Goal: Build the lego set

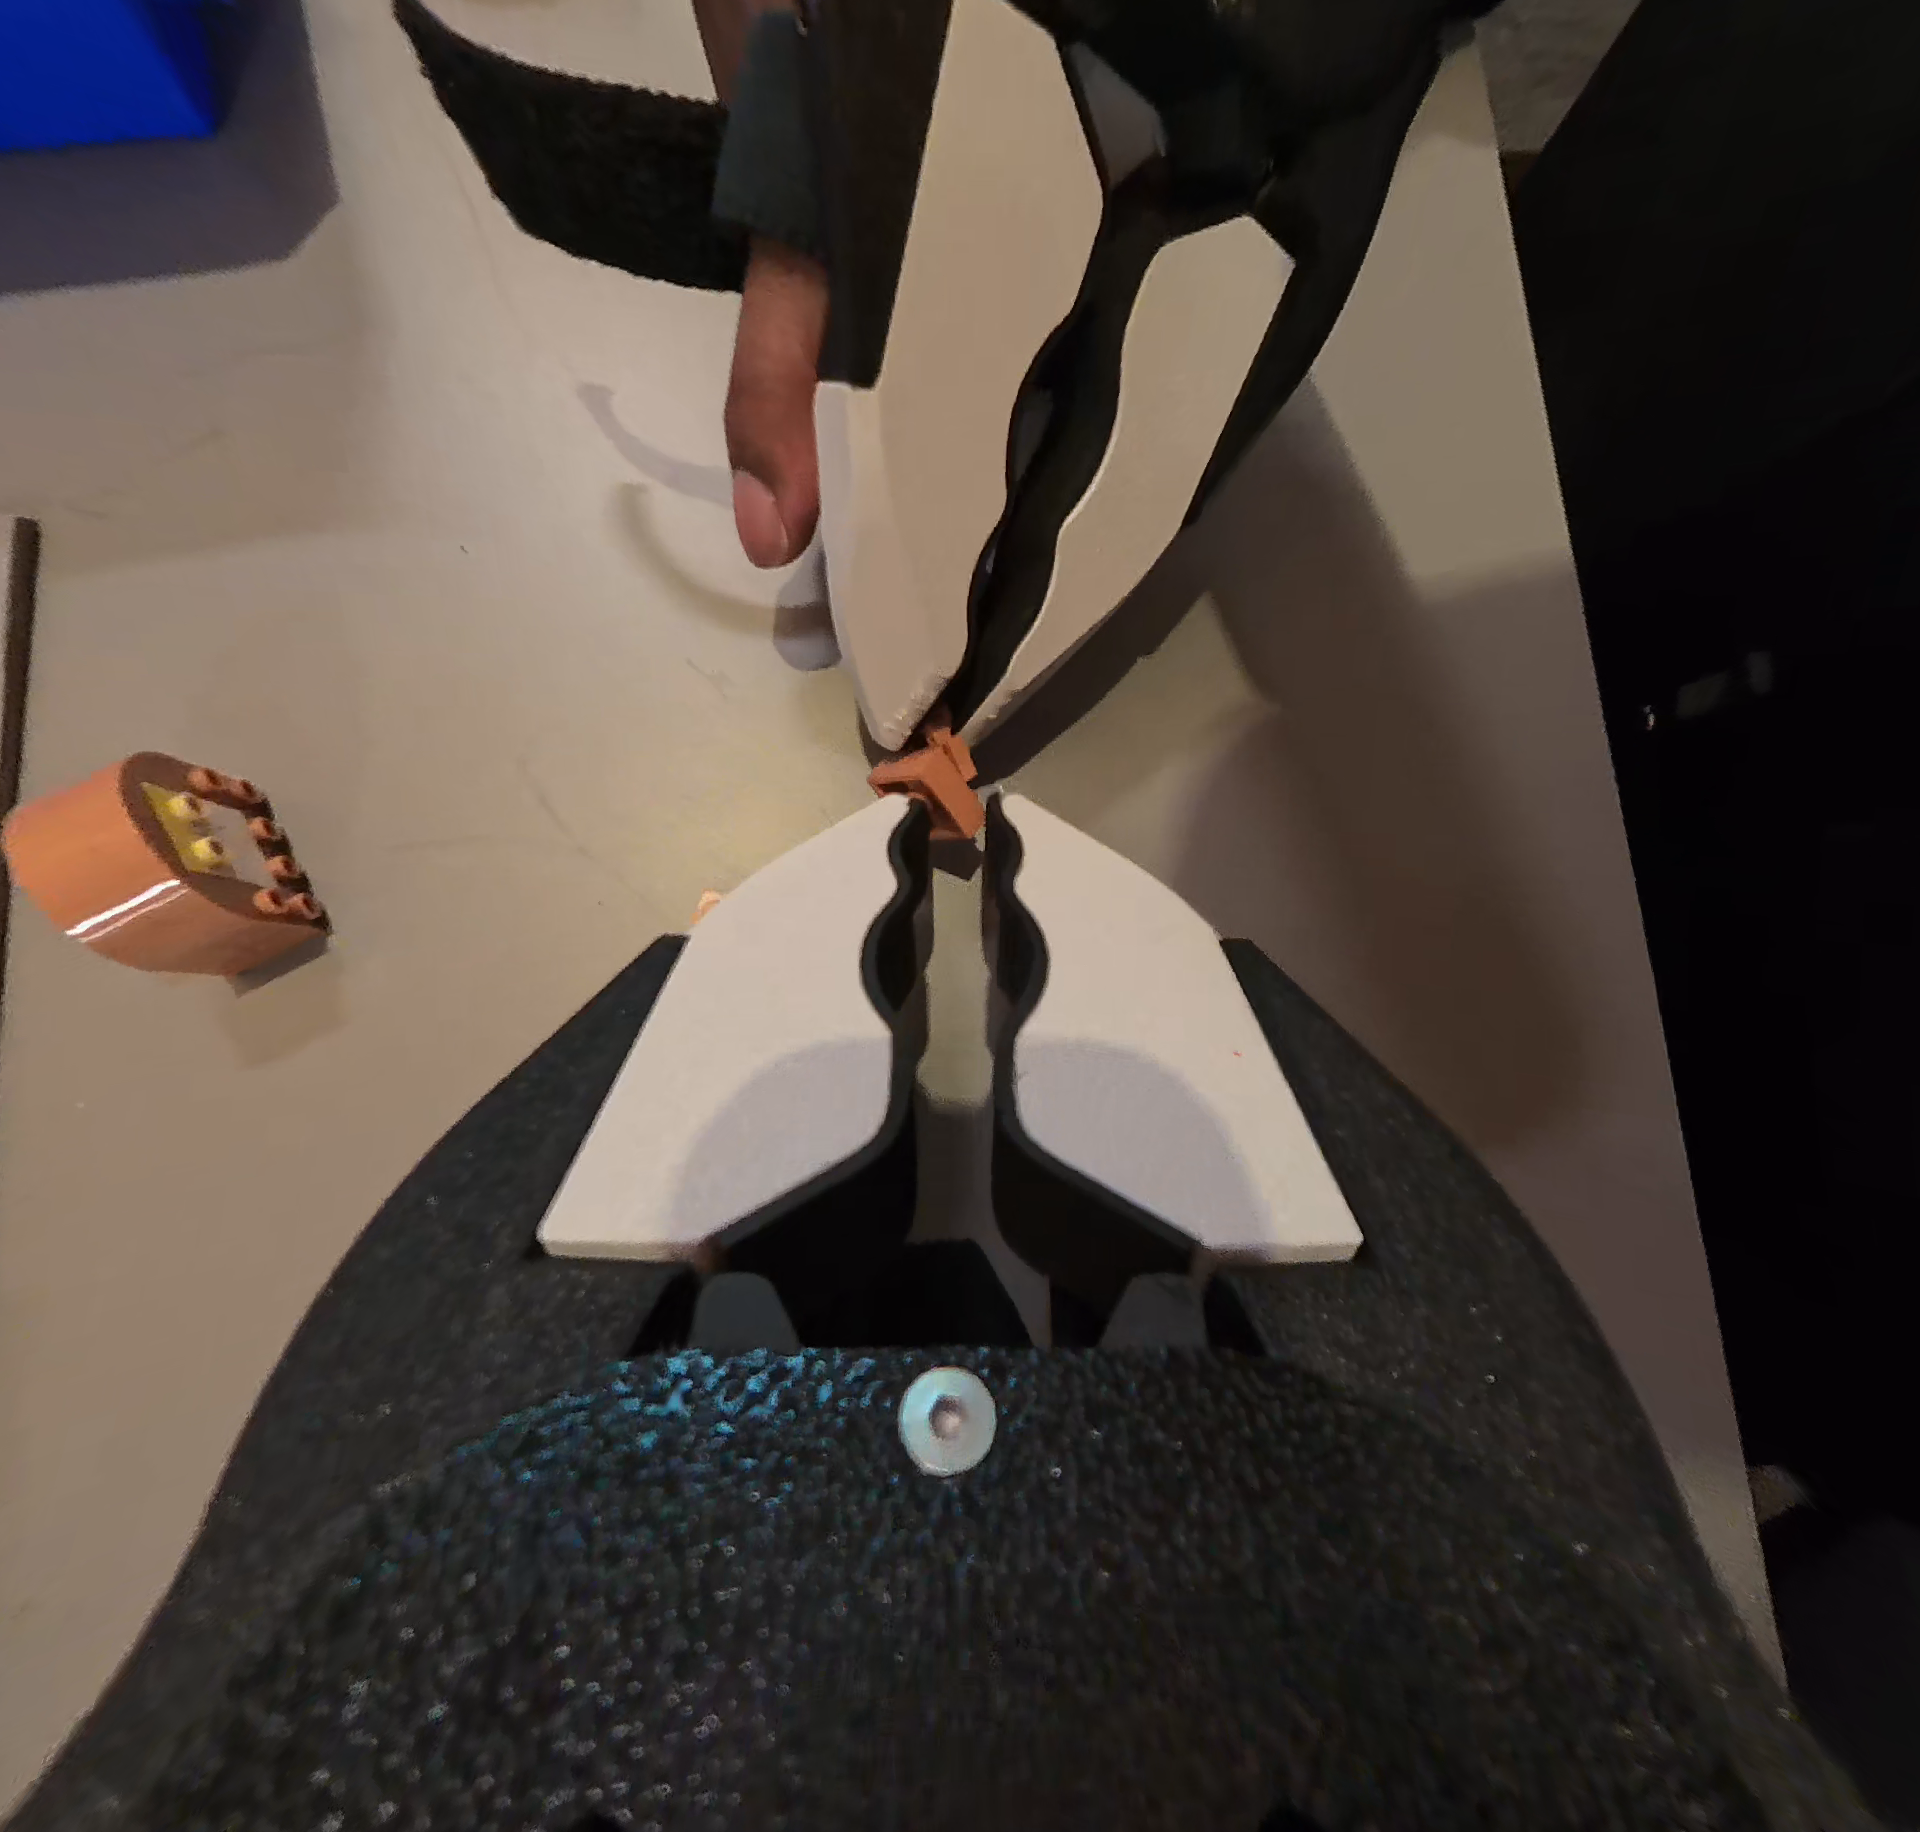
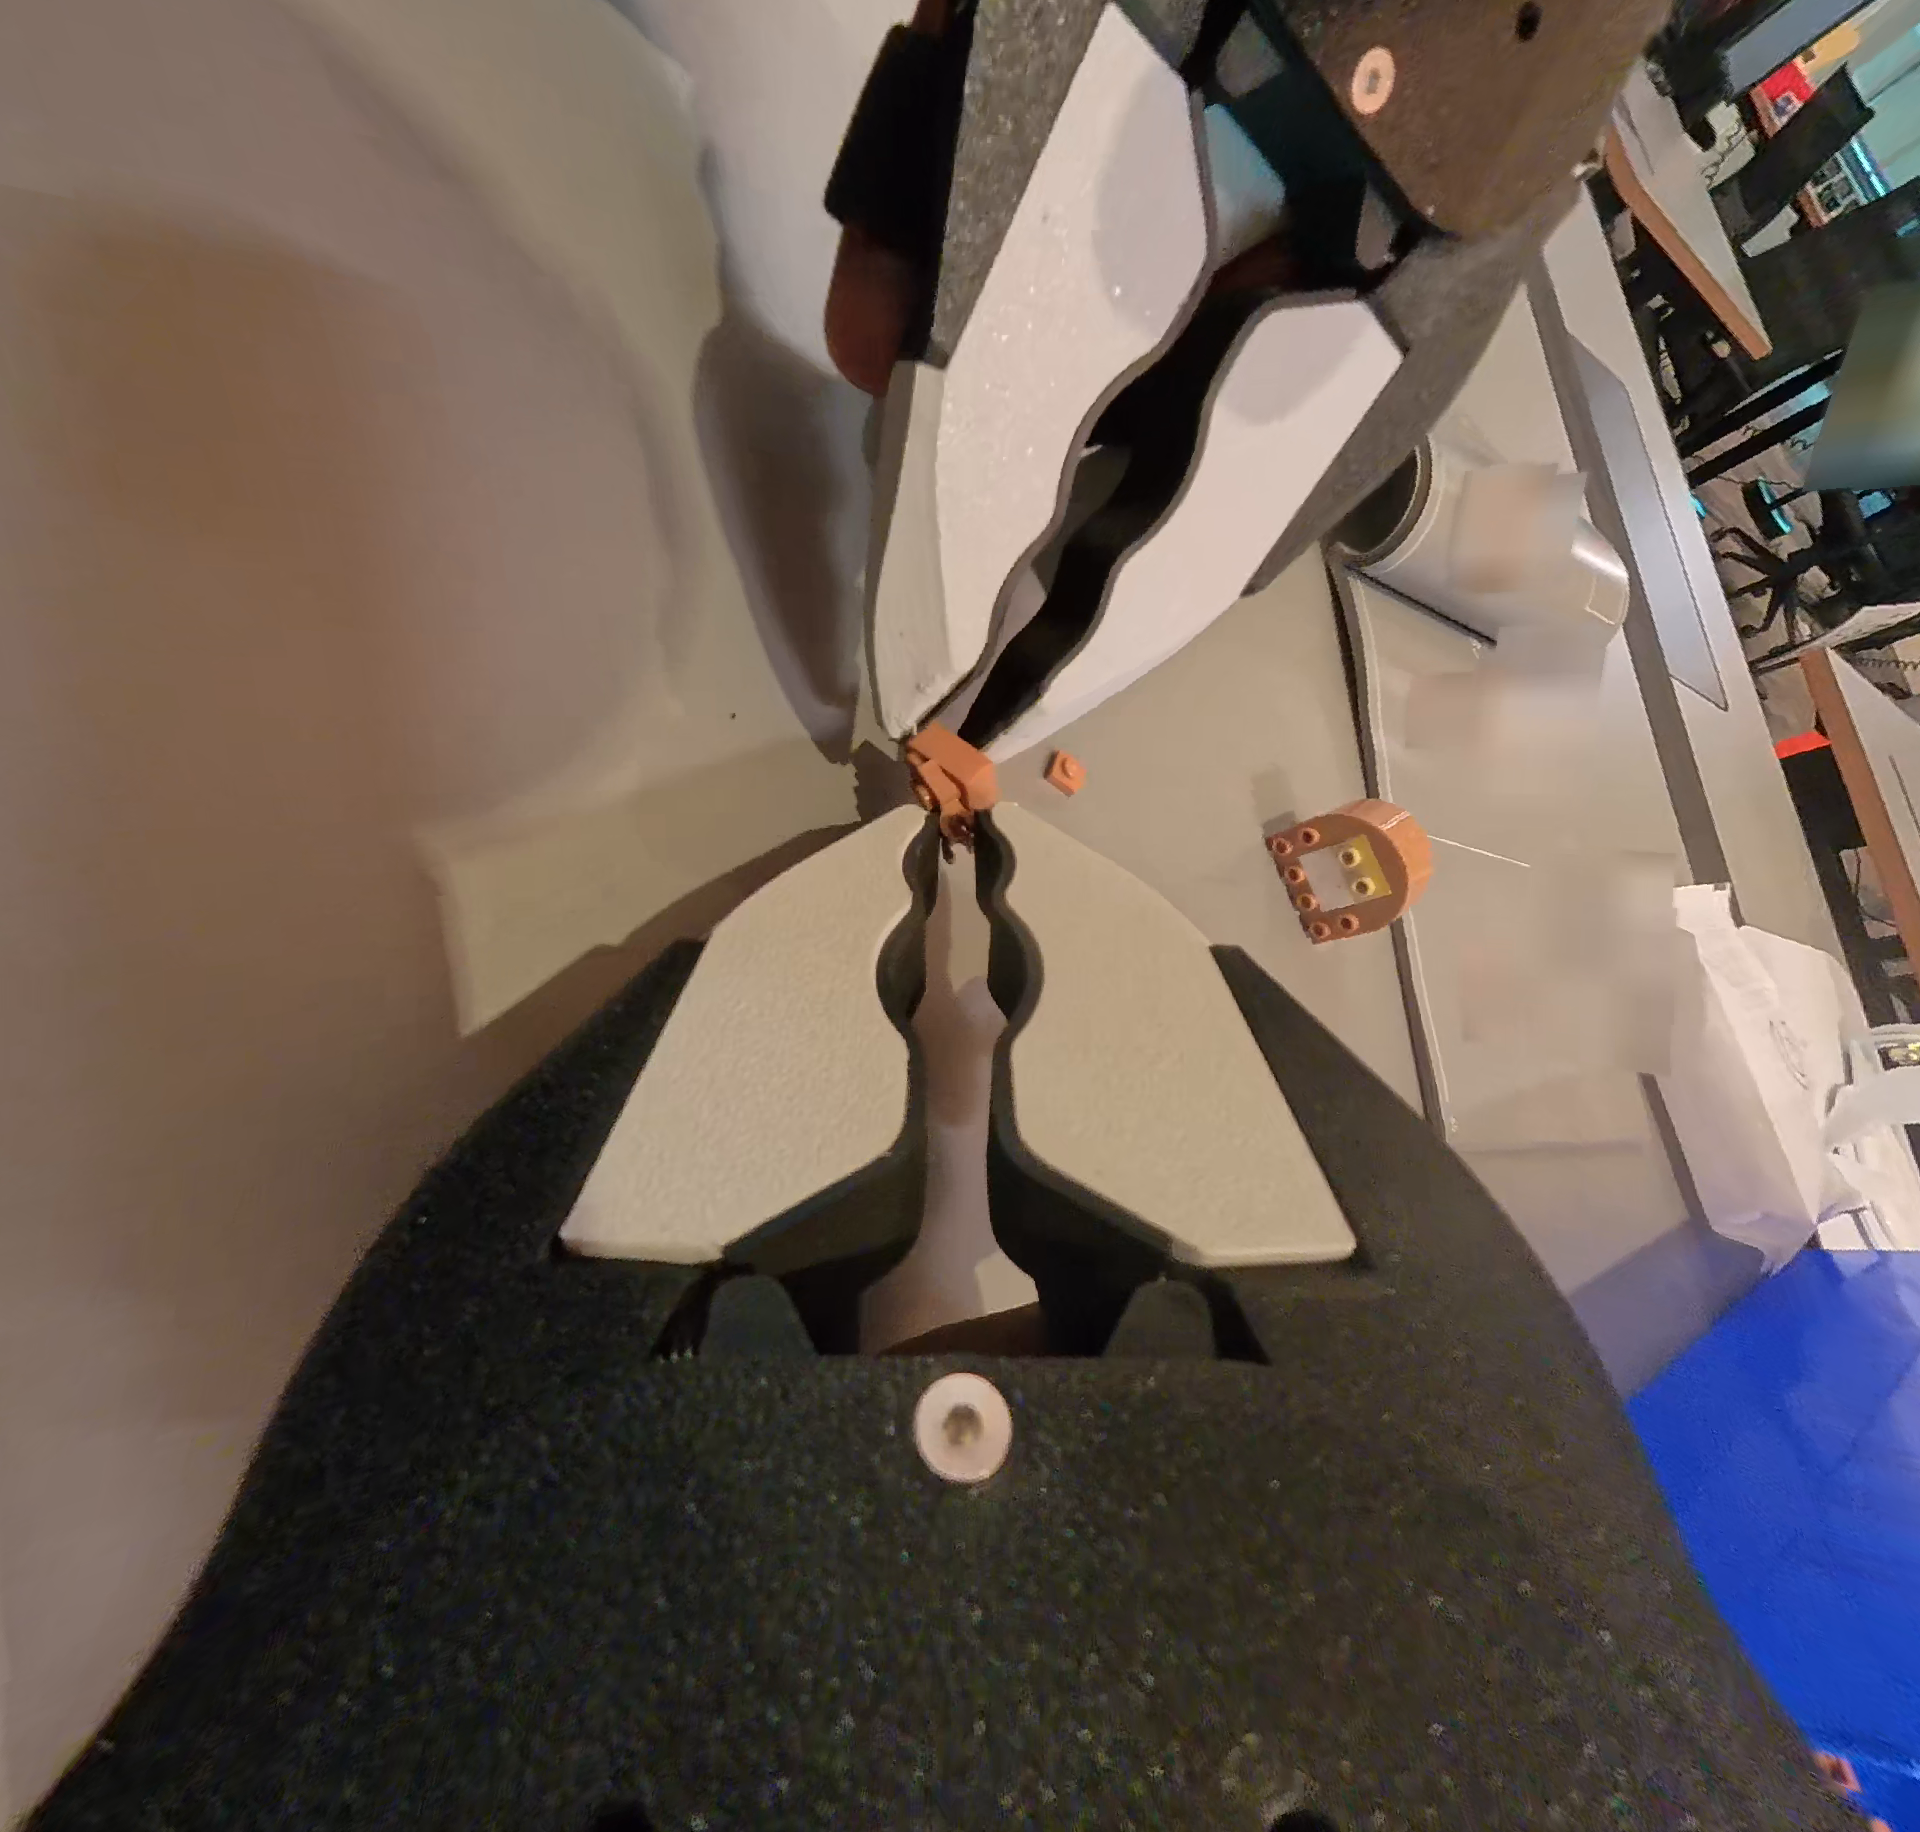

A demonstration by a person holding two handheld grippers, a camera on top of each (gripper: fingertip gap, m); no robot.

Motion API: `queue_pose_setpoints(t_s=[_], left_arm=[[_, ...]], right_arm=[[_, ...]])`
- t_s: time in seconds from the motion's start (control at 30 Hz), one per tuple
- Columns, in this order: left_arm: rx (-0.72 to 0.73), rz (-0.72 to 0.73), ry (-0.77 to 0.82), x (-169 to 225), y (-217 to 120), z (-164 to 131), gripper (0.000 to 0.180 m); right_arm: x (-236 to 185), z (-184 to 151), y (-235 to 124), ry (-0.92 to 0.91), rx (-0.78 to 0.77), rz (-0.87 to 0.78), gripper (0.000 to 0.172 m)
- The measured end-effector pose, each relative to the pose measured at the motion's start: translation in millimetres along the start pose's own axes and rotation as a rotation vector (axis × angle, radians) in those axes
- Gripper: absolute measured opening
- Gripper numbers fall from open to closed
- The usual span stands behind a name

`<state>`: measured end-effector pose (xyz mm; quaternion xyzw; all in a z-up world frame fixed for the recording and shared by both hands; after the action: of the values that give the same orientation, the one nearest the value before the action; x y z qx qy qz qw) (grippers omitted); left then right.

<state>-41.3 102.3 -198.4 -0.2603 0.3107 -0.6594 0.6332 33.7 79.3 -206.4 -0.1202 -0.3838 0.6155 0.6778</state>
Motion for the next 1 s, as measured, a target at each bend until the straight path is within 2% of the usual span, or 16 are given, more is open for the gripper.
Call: queue_pose_setpoints(t_s=[0.27,1.0], left_arm=[[-0.071,-0.023,0.096,2,1,2,0.009],[-0.268,-0.093,0.190,11,4,2,0.007]], right_arm=[[-2,1,0,-0.012,0.005,0.022,0.005],[-14,9,5,-0.209,-0.085,0.033,0.005]])
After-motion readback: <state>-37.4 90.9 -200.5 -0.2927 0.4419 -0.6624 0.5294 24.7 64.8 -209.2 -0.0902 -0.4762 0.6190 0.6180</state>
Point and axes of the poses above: each gripper's, where its closed fingertips meet, y out along the fingers, z out of its top, x = y × z across the jaws, the point moved 5 cm from there along -y, back along the fingers, and after that the axes turned 13 degrees about z, right-handed, at the moved point
